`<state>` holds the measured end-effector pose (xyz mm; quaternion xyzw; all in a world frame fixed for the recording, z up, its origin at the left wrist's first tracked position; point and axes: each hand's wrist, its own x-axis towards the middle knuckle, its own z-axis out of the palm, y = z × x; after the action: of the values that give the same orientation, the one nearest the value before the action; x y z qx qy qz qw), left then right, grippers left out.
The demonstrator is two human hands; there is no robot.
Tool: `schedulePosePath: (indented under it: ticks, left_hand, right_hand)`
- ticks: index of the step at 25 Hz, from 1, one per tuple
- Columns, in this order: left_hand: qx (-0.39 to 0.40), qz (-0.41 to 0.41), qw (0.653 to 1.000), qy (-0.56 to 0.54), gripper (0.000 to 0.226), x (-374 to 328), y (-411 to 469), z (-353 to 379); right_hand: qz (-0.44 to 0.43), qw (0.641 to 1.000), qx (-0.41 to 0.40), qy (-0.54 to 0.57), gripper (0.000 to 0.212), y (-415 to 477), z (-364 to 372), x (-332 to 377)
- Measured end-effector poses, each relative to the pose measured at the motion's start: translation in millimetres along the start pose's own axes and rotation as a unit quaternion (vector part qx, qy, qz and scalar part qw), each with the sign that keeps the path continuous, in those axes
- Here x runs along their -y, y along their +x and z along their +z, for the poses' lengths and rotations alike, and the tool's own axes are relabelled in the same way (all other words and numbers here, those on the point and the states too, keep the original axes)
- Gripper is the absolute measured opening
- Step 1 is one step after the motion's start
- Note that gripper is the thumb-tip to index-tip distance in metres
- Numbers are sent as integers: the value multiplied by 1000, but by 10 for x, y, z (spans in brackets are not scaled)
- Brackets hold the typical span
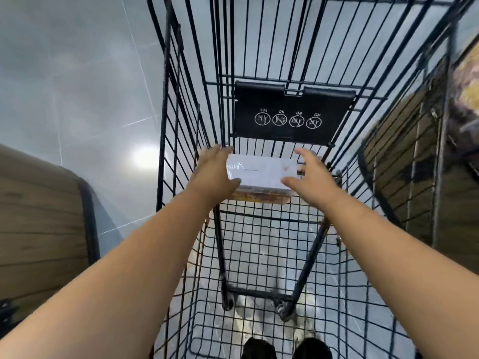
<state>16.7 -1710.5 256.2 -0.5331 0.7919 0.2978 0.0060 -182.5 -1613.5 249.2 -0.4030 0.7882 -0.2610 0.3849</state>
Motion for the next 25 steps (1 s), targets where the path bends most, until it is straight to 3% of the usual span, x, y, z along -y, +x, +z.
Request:
schedulePosePath:
  ticks: [7, 14, 21, 25]
  left_hand:
    - [-89, 185, 978, -27, 84, -1002, -552, -1109]
    - [-126, 320, 938, -43, 85, -2265, -1644, -1876]
    - [-100, 445, 887, -68, 90, -3231, -2963, -1631]
    - [-34, 511, 856, -71, 87, -3721, -3939, -1078]
  right_hand:
    - [-108, 986, -123, 40, 76, -927, -909, 911]
    - [-148, 958, -239, 51, 82, -2242, -1907, 1371]
    - [-157, 920, -357, 46, 84, -3997, -2649, 948]
    - [-97, 896, -431, 41, 82, -5353, -2740, 291]
